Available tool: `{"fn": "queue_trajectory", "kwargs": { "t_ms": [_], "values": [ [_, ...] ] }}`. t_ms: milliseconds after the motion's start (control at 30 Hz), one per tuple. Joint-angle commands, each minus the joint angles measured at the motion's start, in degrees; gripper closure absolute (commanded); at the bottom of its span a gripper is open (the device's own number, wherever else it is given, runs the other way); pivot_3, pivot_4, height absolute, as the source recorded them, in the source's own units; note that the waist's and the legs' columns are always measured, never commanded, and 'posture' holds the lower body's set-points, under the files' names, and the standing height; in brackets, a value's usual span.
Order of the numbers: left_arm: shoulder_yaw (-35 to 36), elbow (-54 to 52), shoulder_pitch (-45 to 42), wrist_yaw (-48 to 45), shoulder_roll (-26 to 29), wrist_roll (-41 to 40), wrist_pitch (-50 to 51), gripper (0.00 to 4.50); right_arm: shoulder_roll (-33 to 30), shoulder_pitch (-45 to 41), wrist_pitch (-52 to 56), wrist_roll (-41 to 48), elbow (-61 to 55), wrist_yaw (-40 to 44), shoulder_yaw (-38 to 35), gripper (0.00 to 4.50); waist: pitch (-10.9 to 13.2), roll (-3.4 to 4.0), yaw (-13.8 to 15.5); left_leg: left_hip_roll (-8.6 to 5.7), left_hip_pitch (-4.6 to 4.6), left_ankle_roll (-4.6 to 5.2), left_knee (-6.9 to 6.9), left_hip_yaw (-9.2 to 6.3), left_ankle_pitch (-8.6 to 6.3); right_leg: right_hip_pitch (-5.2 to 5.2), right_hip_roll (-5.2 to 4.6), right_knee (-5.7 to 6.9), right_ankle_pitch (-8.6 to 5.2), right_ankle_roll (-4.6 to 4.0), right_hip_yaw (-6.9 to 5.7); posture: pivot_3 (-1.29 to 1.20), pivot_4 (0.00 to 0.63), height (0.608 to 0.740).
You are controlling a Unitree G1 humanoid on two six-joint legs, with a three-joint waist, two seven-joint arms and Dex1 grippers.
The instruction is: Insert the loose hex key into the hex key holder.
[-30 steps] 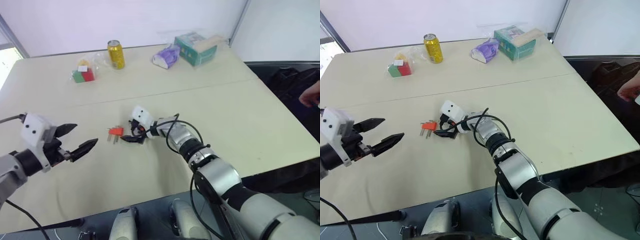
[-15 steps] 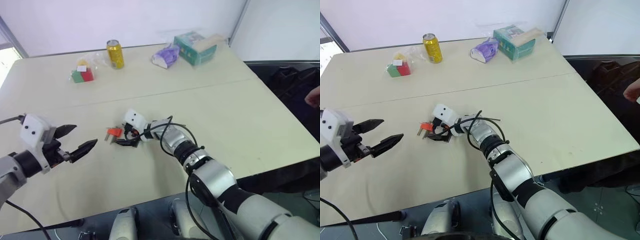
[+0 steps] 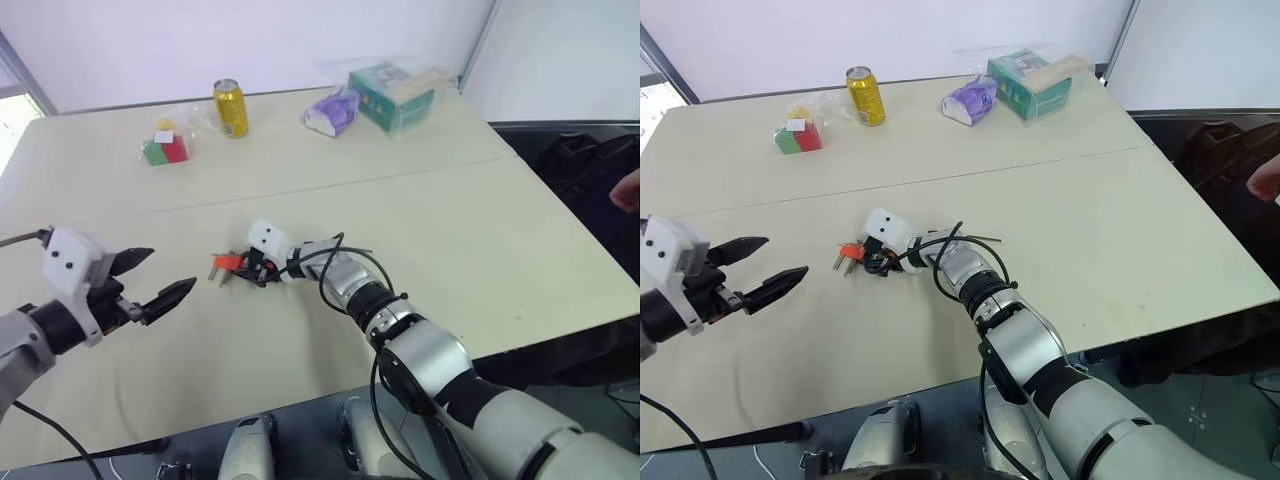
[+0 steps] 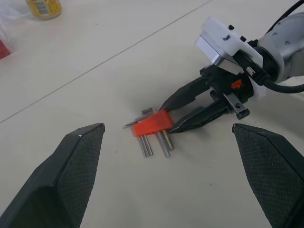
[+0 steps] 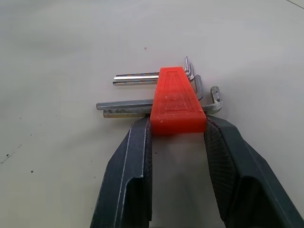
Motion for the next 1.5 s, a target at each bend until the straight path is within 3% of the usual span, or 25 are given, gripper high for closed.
{"fn": "queue_trajectory", "kwargs": {
  "t_ms": [33, 300, 433, 600, 833, 1100, 1333, 1433, 1500],
  "values": [
    [-0.35, -0.19, -1.16, 0.01, 0.28, 0.72, -1.34, 0.0, -0.74, 1.3, -0.67, -0.75, -0.98, -0.39, 0.68, 3.51, 0.0, 0.0, 0.09, 0.0, 0.0, 0.0, 0.0, 0.0, 0.0, 0.0, -0.01, 0.0, 0.0, 0.0, 0.0, 0.0, 0.15, 0.74],
    [-3.37, 3.45, -7.45, -0.75, 0.77, 0.75, -2.23, 0.0, -10.75, 3.12, -22.87, -11.08, -15.53, -11.75, 7.56, 3.51, 0.04, 0.0, 0.72, -0.14, -0.16, -0.08, 0.04, 0.0, 0.05, -0.09, -0.12, -0.05, 0.0, -0.01, -0.02, 0.0, 0.15, 0.74],
    [-6.6, 7.33, -14.74, -1.94, 1.28, 0.16, -2.55, 0.0, -18.34, 1.68, -34.04, -17.9, -22.96, -17.15, 10.62, 3.51, 0.03, -0.04, 0.49, -0.17, -0.18, -0.08, 0.02, 0.04, 0.05, -0.08, 0.0, -0.12, 0.07, 0.12, 0.01, 0.0, 0.15, 0.74],
    [-11.8, 13.13, -26.46, -3.41, 0.11, -0.64, -2.97, 0.0, -26.78, -3.63, -46.82, -29.33, -28.19, -30.86, 11.93, 3.51, 0.06, -0.05, 0.55, -0.25, -0.17, -0.07, -0.01, 0.04, 0.06, -0.12, 0.18, -0.09, 0.11, 0.2, 0.01, 0.0, 0.15, 0.74],
    [-17.97, 18.57, -37.68, -5.85, -3.57, -1.56, -3.07, 0.0, -31.95, -7.47, -55.41, -33.51, -30.28, -40.62, 11.26, 3.51, 0.07, -0.12, 0.53, -0.35, -0.17, -0.06, 0.04, 0.04, 0.07, -0.08, 0.16, -0.05, 0.11, 0.23, 0.03, 0.0, 0.15, 0.74],
    [-19.88, 20.55, -41.48, -8.45, -4.54, -3.01, -2.68, 0.0, -33.09, -8.29, -57.71, -33.9, -30.27, -41.61, 11.47, 3.51, 0.08, -0.13, 0.67, -0.35, -0.17, -0.05, 0.16, 0.03, 0.08, -0.07, 0.16, 0.08, 0.11, 0.23, 0.03, 0.0, 0.15, 0.74],
    [-18.93, 19.76, -42.05, -9.98, -3.5, -6.33, -0.15, 0.0, -33.0, -7.83, -59.11, -30.15, -28.76, -37.32, 11.93, 3.51, 0.08, -0.13, 0.65, -0.35, -0.17, -0.04, 0.2, 0.01, 0.08, -0.07, 0.16, 0.12, 0.11, 0.24, 0.03, 0.0, 0.15, 0.74],
    [-18.64, 18.97, -41.53, -10.26, -3.11, -6.74, 0.07, 0.0, -32.45, -7.85, -58.86, -23.82, -26.74, -31.65, 12.05, 3.51, 0.08, -0.13, 0.65, -0.35, -0.17, -0.05, 0.23, 0.0, 0.08, -0.07, 0.16, 0.15, 0.11, 0.24, 0.03, 0.0, 0.15, 0.74],
    [-18.64, 18.7, -41.42, -10.33, -2.94, -6.91, 0.07, 0.0, -32.11, -7.64, -57.9, -14.75, -26.15, -24.12, 12.53, 3.51, 0.08, -0.13, 0.66, -0.33, -0.17, -0.04, 0.28, 0.0, 0.08, -0.03, 0.16, 0.16, 0.11, 0.24, 0.02, 0.0, 0.15, 0.74]
  ]
}}
